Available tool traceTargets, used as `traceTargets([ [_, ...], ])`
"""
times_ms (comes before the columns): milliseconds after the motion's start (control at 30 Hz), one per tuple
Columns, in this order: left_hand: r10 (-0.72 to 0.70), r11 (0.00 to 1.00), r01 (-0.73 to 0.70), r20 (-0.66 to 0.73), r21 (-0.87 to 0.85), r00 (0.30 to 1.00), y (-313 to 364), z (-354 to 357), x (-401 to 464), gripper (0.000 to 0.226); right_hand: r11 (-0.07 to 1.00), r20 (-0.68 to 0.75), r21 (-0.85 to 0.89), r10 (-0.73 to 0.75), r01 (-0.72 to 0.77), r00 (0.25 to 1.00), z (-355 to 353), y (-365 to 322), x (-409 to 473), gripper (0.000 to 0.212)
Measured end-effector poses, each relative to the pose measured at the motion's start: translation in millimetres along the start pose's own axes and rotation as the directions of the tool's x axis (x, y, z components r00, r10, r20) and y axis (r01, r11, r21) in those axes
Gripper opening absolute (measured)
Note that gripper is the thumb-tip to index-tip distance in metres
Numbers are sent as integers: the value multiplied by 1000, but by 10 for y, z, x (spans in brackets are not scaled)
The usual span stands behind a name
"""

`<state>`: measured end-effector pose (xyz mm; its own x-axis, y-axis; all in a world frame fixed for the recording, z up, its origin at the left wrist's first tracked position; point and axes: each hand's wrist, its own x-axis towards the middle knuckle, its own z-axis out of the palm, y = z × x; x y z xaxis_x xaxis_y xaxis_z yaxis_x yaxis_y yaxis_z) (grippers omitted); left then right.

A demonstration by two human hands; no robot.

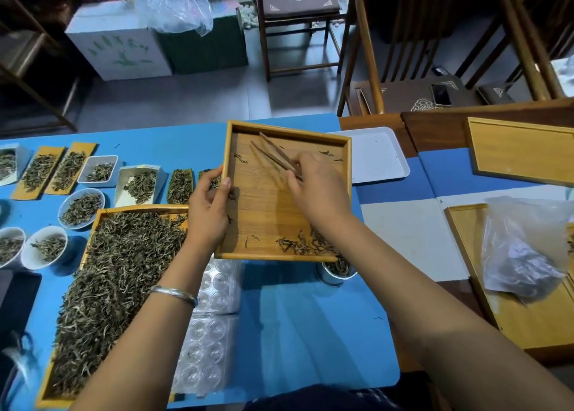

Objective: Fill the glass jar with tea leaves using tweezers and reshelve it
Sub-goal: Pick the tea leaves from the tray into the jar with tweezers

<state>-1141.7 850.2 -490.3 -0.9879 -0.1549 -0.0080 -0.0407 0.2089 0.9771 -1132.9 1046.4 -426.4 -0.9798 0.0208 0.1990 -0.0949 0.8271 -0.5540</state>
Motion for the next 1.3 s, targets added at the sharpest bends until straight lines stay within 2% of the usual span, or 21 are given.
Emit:
traceTargets([
  [167, -8, 1000, 8, -6, 21, 1000, -41, -24, 25, 24, 991, 44, -53, -122, 124, 992, 115, -79, -64, 21],
  [533, -7, 1000, 7, 17, -24, 1000, -88, -29, 46, 28, 969, 225, -77, -214, 237, 951, 191, -16, -884, 18],
  [767, -1, 1000, 1, 3, -4, 1000, -45, -27, 26, 22, 959, 167, -87, -253, 270, 953, 106, -110, -924, 16],
  [900, -1, 1000, 1, -9, -10, 1000, -5, -41, 12, 23, 942, 214, -130, -279, 310, 936, 97, -92, -908, 18],
  [1100, 1, 1000, -1, 13, -21, 1000, 48, -47, -37, 15, 924, 308, -183, -270, 335, 912, -32, 81, -1034, 19],
  [1300, -8, 1000, 8, 0, -7, 1000, 44, -58, -33, 18, 913, 334, -278, -201, 300, 921, -268, 433, -1126, 29],
])
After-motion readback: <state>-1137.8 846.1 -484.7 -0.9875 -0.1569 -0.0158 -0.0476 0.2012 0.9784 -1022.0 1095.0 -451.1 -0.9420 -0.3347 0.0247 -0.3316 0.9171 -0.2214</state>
